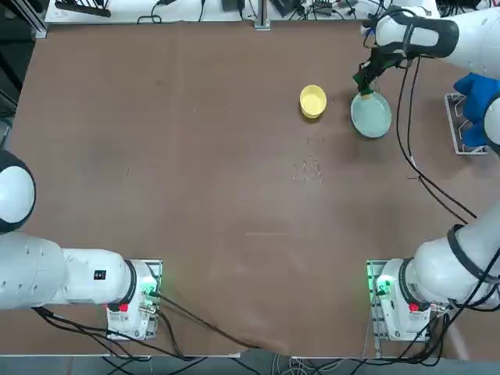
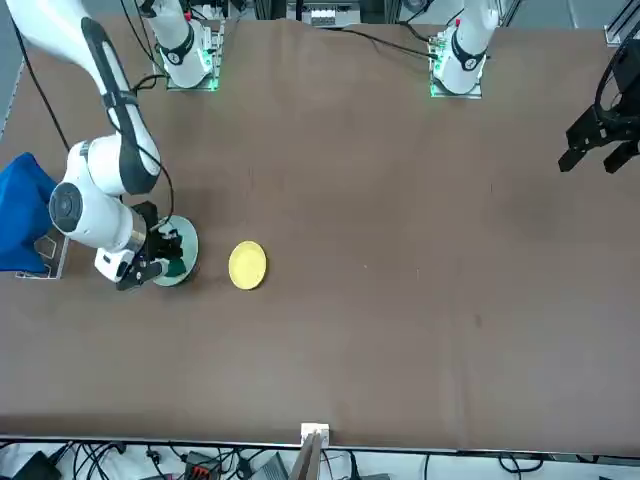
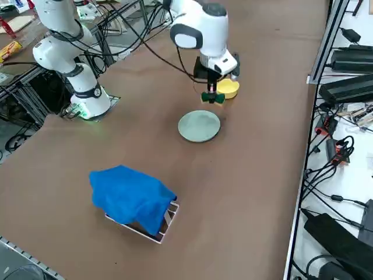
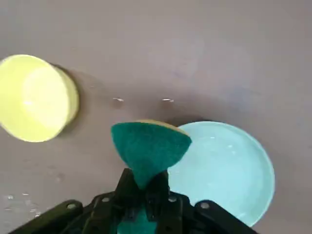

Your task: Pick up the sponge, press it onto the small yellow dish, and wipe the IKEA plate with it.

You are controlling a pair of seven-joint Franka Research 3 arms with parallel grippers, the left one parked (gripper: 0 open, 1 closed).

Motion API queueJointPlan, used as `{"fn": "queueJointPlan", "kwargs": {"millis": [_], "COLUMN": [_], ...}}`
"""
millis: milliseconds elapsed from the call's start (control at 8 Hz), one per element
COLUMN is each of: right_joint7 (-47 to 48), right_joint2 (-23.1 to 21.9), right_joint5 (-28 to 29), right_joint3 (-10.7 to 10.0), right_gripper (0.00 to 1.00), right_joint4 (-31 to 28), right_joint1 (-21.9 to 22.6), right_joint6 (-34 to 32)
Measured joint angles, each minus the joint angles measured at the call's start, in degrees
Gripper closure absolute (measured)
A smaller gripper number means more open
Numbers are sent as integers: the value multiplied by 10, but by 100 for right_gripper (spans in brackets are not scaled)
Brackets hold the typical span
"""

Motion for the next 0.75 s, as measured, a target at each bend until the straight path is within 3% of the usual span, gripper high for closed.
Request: {"fn": "queueJointPlan", "kwargs": {"millis": [375,750], "right_joint7": [130,265], "right_joint2": [-50,-95], "right_joint5": [1,1], "right_joint3": [18,21], "right_gripper": [91,91], "right_joint4": [-45,-133], "right_joint1": [64,149], "right_joint6": [-1,82]}}
